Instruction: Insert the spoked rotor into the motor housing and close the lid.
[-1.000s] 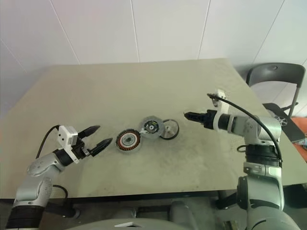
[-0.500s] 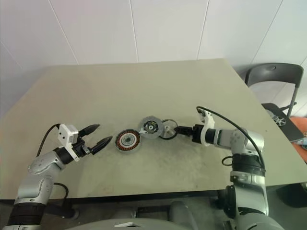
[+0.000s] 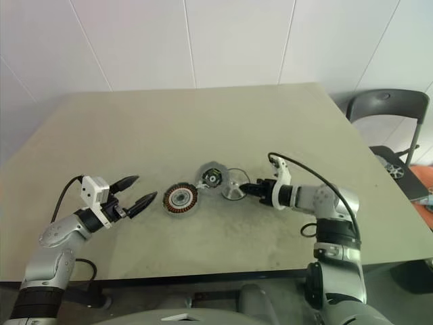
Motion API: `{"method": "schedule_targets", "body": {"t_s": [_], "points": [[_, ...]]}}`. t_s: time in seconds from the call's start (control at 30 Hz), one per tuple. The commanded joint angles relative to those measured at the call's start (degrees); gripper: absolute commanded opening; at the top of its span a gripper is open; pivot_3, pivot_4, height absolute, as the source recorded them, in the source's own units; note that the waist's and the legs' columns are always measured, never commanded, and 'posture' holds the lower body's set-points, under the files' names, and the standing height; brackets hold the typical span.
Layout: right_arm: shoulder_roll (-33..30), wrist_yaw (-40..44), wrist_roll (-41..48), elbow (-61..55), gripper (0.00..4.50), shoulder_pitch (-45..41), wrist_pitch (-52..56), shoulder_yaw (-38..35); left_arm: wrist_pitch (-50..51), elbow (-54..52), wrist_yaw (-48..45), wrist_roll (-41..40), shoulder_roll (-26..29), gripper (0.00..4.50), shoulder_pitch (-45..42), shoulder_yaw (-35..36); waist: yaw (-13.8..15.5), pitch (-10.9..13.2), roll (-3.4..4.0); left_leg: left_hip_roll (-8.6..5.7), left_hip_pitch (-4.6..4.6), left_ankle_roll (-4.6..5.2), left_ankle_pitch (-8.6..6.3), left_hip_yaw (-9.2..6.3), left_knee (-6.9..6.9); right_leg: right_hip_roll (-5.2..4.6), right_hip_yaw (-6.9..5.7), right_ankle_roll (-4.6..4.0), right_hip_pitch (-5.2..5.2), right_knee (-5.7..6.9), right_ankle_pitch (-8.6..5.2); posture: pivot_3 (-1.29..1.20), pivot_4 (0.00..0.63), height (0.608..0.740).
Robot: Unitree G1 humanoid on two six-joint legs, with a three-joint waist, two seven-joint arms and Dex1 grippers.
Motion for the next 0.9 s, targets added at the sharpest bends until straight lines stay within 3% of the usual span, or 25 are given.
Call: {"method": "schedule_targets", "body": {"t_s": [0.03,0.27,0.53,0.67,0.9], "points": [[-3.28,1.54,0.01,-0.91,0.39,-0.99,-2.69,1.22,-1.18,-0.26,-0.2,0.39,0.45,4.5,-0.59,0.38,0.09,0.01,0.01,-0.01,-0.01,0.0,0.0,0.01,0.01,-0.01,0.0,0.0,0.0,0.0,0.0,0.0,0.0,0.74],[-7.23,-0.07,-2.57,1.29,0.39,-5.14,-11.81,0.2,-1.42,0.69,-0.7,0.51,0.52,4.5,-1.52,0.0,-0.12,0.01,0.02,-0.01,0.01,0.0,0.0,0.03,0.02,0.0,0.01,0.0,0.01,-0.01,0.0,0.0,0.0,0.74],[2.53,-4.96,5.26,-1.23,0.39,-8.0,-4.4,-5.39,-1.5,1.56,-1.13,0.96,0.08,4.5,-2.65,-0.36,0.0,0.01,0.02,0.01,0.0,0.0,0.0,-0.01,-0.01,0.01,0.0,0.0,0.0,0.0,0.0,0.0,0.0,0.74],[12.4,-8.88,10.87,-2.37,0.39,-13.14,5.52,-7.25,-1.37,1.45,-1.31,1.01,0.01,4.5,-2.88,-0.19,-0.23,0.04,0.08,0.01,-0.04,0.0,0.0,0.0,-0.03,-0.01,0.05,-0.01,-0.16,0.1,0.01,0.0,0.0,0.74],[20.22,-12.24,10.61,-1.56,0.39,-16.15,13.54,-1.33,-1.1,0.59,-1.48,0.53,0.21,4.5,-2.4,0.57,0.22,0.02,0.04,-0.02,-0.04,-0.01,0.01,-0.1,-0.02,-0.04,-0.05,-0.01,-0.19,0.26,0.01,0.0,0.0,0.74]]}}
